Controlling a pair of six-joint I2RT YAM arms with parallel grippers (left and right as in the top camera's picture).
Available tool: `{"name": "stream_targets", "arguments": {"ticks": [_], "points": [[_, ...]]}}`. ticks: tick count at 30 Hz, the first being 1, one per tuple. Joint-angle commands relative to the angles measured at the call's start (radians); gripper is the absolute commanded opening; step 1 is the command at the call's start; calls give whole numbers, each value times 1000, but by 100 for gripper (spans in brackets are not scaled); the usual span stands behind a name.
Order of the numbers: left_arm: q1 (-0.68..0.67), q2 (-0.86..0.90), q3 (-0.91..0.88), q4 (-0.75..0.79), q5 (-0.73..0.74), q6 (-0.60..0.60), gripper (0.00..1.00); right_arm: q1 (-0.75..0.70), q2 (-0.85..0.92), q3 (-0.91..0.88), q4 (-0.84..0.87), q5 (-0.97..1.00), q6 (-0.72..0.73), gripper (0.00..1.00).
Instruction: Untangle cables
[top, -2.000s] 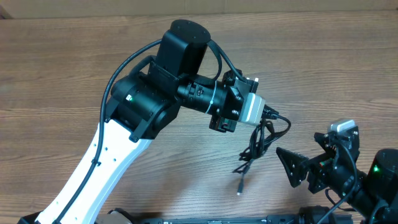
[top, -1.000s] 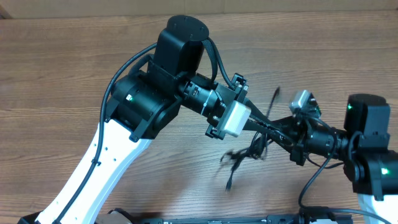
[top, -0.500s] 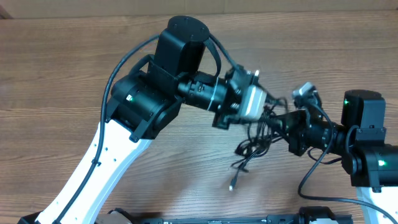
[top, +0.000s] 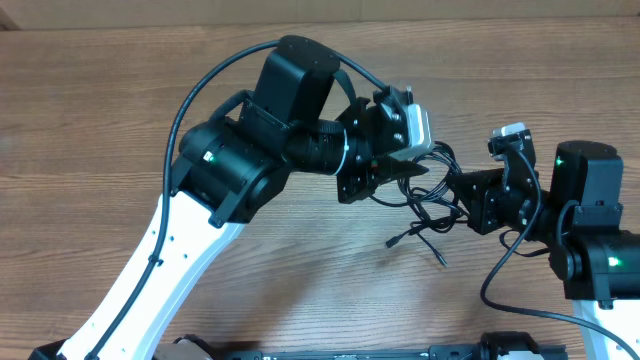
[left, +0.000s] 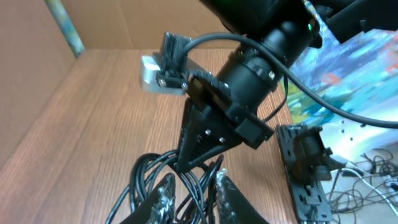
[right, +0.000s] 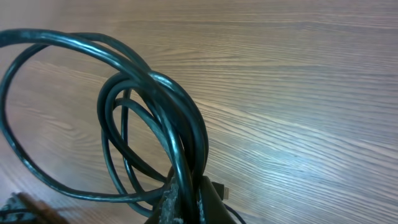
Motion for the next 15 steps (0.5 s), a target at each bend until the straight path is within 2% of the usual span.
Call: {"name": "stream_targets", "arguments": {"ticks": [1,3,10,15], "points": [[-13,32,15,-41,-5,84,20,-2,-5,-1,19,-69,37,4],[-21,51,15,-55,5,87,17,-2,-5,-1,19,-69,43,4],[-62,121,15,-67,19,128,16,-2,-5,-1,22,-72,57,4],[-65,161,15,-66,12,127,9,-2,-5,-1,23,-72,57,4]]}}
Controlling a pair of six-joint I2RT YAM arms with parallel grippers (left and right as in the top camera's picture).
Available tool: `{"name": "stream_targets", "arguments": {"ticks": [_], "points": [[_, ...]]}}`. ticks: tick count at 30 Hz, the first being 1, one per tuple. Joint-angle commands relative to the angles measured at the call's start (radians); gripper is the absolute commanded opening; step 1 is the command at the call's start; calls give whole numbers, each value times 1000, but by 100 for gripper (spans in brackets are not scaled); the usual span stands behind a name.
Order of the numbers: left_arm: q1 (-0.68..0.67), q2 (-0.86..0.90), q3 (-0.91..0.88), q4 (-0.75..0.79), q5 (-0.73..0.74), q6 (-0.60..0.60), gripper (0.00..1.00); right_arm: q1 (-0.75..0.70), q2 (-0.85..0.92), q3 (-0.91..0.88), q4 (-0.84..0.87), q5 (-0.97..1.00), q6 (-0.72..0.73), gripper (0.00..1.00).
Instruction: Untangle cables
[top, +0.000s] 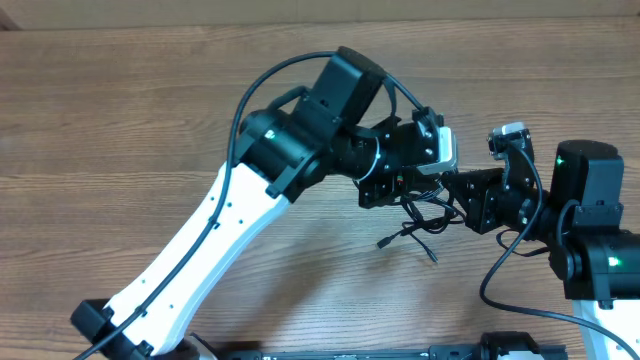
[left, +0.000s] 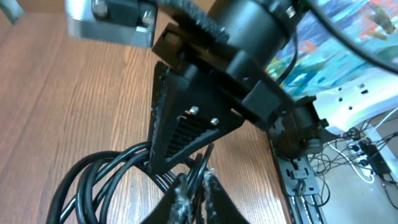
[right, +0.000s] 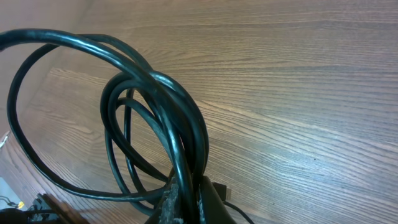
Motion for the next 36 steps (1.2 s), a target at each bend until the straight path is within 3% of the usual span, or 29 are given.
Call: {"name": "stream_targets", "arguments": {"ticks": [1,4,8,14,16,17,22,28,36], "points": [[-6,24,15,2,1,23,8,-2,-5,-1,11,-28,10,4],[-5,26,15,6,-61,22,7,-2,-5,-1,18,-63,9,4],[-6,26,15,5,-97,10,20,-2,-7,6,26,-106,10,4],[-5,26,15,5,-156,-42,23,-2,-26,28,29,-100,9,4],[-5,26,15,5,-172,-66,30,-2,-29,28,30,-90,9,4],[-5,26,15,5,-180,-73,39,-2,-29,28,29,-86,9,4],[-5,26,15,5,-200,-79,35,-2,-29,28,30,-85,9,4],[-5,26,15,5,-311,-175,34,-2,-29,28,37,-44,10,4],[-5,26,15,9,-313,-227,33,-3,-29,28,68,-24,10,4]]}}
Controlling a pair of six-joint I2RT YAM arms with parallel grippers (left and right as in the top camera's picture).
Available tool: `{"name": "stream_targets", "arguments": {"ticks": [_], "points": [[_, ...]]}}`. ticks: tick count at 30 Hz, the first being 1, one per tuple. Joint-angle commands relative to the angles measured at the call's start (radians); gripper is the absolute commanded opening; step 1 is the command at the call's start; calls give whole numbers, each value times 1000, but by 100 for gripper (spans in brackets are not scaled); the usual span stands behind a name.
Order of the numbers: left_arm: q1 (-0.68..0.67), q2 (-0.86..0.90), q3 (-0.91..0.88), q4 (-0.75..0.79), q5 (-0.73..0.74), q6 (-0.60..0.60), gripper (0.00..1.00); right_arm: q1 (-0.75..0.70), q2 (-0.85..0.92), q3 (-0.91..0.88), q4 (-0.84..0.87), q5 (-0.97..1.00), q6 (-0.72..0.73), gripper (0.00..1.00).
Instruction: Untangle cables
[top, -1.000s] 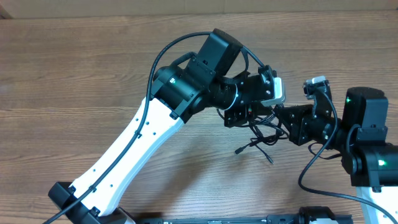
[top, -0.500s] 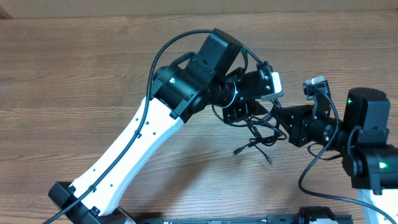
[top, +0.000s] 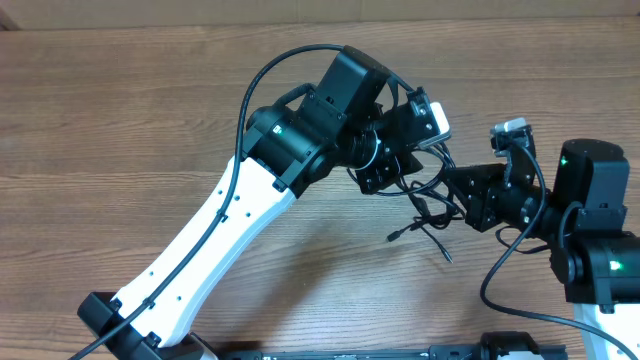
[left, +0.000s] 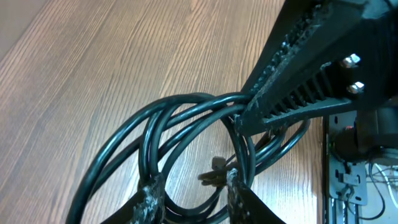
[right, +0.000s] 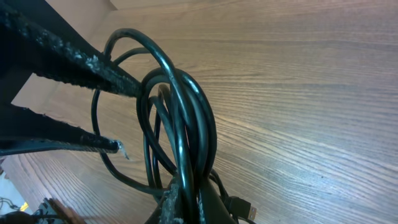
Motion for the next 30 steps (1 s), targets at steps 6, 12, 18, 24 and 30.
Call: {"name": "stream_targets", "arguments": {"ticks": [6,12,18,24,30], "points": [[1,5,15,8,-55,-80,33,-3,-17,28,13,53,3,4],[13,5,15,16,-54,-119,40,-3,-17,28,35,-3,4,4],[13,5,15,16,-27,-118,47,-3,-17,28,57,-79,3,4],[13,5,15,18,-27,-118,14,-3,-17,28,55,-80,3,4],[13,5,15,35,21,-118,4,-3,-17,28,55,-98,-1,4]]}}
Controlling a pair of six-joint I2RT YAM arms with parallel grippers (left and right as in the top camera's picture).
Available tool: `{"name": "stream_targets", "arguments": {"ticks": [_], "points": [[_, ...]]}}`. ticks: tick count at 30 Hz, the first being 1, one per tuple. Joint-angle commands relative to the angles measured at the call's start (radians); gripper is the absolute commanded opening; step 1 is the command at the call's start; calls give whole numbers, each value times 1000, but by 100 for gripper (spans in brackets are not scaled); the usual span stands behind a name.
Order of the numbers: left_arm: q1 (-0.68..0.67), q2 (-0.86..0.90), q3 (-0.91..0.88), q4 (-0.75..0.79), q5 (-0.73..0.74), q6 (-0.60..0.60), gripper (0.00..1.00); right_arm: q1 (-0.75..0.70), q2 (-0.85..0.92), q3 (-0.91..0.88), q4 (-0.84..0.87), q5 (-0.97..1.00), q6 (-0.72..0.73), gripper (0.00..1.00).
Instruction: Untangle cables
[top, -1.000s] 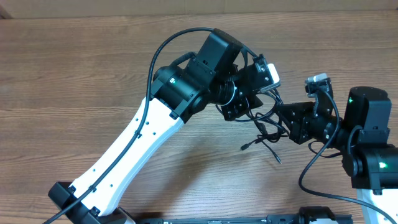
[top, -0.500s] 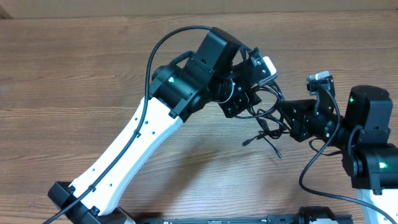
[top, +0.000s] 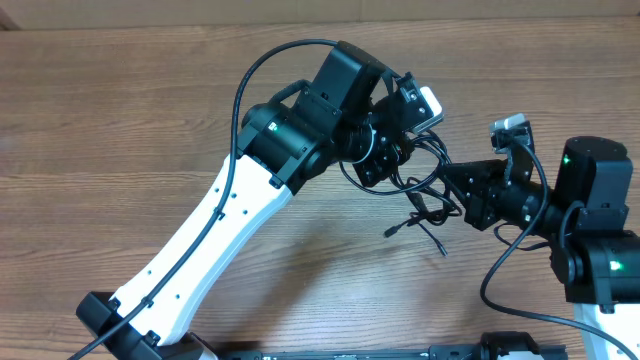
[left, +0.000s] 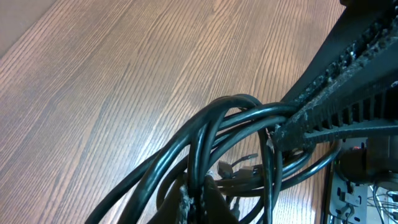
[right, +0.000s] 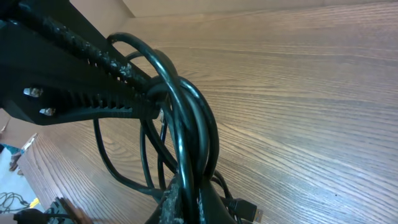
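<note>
A tangle of black cables (top: 428, 190) hangs between both grippers above the wooden table. In the left wrist view my left gripper (left: 196, 198) is shut on a few strands of the bundle (left: 227, 118), and the right gripper's fingers (left: 339, 102) clamp the same bundle from the right. In the right wrist view my right gripper (right: 188, 198) is shut on several strands (right: 200, 121), and the left gripper's fingers (right: 87, 53) reach in from the upper left. From overhead the left gripper (top: 405, 168) and right gripper (top: 447, 182) are close together. Loose plug ends (top: 392, 231) dangle below.
Bare wooden table (top: 120, 120) lies all around. A USB plug (right: 245, 210) hangs just beside the right fingers. The left arm's bulky links (top: 310, 120) arch over the middle of the table. The right arm's base (top: 595, 240) stands at the right edge.
My left gripper stood open with its fingers on either side of the cable loops; now it is shut on a few strands. The right gripper still holds the bundle.
The right gripper held the cable bundle up throughout. The left gripper was open just beside it, then nearly shut among the strands, then open wide around the loops, and now it is shut on part of the bundle.
</note>
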Motion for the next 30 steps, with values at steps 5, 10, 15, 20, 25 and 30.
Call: {"name": "stream_targets", "arguments": {"ticks": [5,10,15,20,25,30], "points": [[0,5,15,96,219,-34,4,-3,-17,28,4,29,-5,4],[0,5,15,216,438,-142,4,-3,-17,28,-13,126,-5,4],[0,5,15,321,536,-270,4,-3,-13,27,-15,126,-5,4],[0,5,15,434,591,-424,4,-3,5,27,-31,165,-4,4],[8,5,15,548,591,-670,4,-3,16,27,-55,204,-4,4],[64,5,15,647,587,-1175,4,-3,16,27,-57,216,-4,4]]}}
